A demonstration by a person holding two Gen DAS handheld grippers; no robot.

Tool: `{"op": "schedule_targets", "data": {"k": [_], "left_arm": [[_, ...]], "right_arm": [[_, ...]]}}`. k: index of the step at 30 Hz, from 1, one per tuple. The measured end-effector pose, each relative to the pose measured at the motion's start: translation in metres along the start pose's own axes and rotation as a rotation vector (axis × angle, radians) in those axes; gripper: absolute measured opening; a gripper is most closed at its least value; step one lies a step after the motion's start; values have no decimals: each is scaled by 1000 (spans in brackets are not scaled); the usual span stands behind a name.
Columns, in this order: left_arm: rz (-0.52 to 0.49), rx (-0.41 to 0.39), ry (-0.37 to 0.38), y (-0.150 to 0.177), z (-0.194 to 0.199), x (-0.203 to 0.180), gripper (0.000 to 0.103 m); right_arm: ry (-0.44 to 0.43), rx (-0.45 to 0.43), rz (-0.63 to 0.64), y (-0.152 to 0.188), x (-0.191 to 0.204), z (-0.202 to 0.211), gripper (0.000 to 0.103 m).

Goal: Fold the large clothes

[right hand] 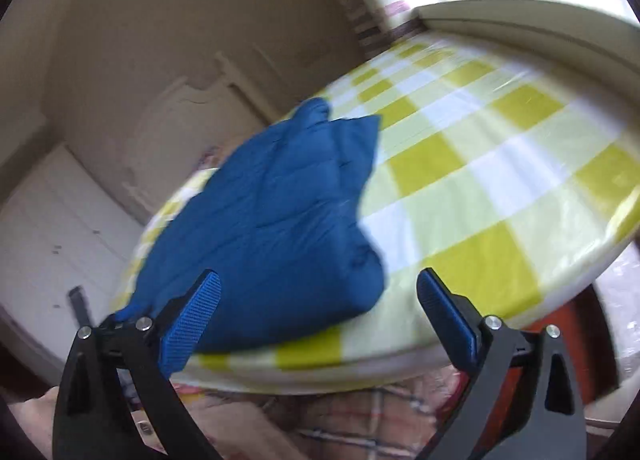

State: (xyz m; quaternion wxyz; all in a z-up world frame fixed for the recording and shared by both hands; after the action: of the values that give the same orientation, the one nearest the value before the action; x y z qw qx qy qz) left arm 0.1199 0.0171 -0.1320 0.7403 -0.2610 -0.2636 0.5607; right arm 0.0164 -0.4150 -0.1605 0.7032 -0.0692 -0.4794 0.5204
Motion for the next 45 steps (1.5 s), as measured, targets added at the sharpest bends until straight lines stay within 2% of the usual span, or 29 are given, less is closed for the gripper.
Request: {"op": "schedule_targets", "data": {"k": [9,12,18,19,20,21,22,24,25,27,31,34,35,38,40,43,44,45], "left_arm": [[0,3,4,0,-3,1,99],[-5,0,4,-1,-2,1,99],[-7,-5,3,0,-3,-1,99],[-6,-5,4,0,-2,-1,99],[-8,-4,1,-1,-2,-2,99],[-14,4,-1,-3,-1,-2,99],[-13,16,5,-5,1,-2,99],[-11,31,41,-14,6,-5,99],[-12,22,47,-23,10,-6,99],[-25,0,15,-42,14,-9,99],[-36,18,43,-70,2,-26,99],[-102,44,51,-74,-16,-58,99],[-157,80,33,-68,-28,-75,99],[-203,98,53,-71,-28,-91,98],[-177,101,124,-91,-23,-86,98],[-42,77,112,-138,-29,-60,98],[-17,92,119,-150,-38,-56,98],[-17,127,85,-160,-56,-55,98]], "right_arm": [[-48,112,32,15,33,-36,97],[-5,117,56,11,44,-51,98],[75,106,-8,-19,55,-94,101],[76,95,-17,-22,56,-99,98],[63,77,-35,-25,56,-103,89],[40,49,-58,-27,53,-101,67],[-5,14,-82,-28,50,-97,49],[-101,-36,-132,-28,41,-85,38],[-119,-46,-143,-27,38,-80,34],[-152,-79,-149,-22,38,-67,32],[-196,-152,-108,-30,53,-43,29],[-213,-220,-61,-41,66,-20,28],[-210,-233,-51,-44,68,-15,28],[-184,-260,-29,-50,70,-2,28],[-179,-266,-30,-53,68,6,28],[-156,-273,2,-54,77,9,28],[-155,-275,18,-56,84,10,28],[-153,-276,33,-57,89,12,28]]}}
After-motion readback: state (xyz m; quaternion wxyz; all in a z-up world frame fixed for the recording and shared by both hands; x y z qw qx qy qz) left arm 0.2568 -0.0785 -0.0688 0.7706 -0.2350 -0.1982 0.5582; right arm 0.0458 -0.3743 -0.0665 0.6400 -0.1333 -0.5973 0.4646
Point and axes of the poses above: each gripper's, at about its wrist camera, not at the fingertips, and z roughly against the way its jaws point, x to its left, y to its underside, the point moved 6 cm from there along -z, roughly the way its jaws point, and after that the axes turned 5 degrees about x, right-handed, at the moved point
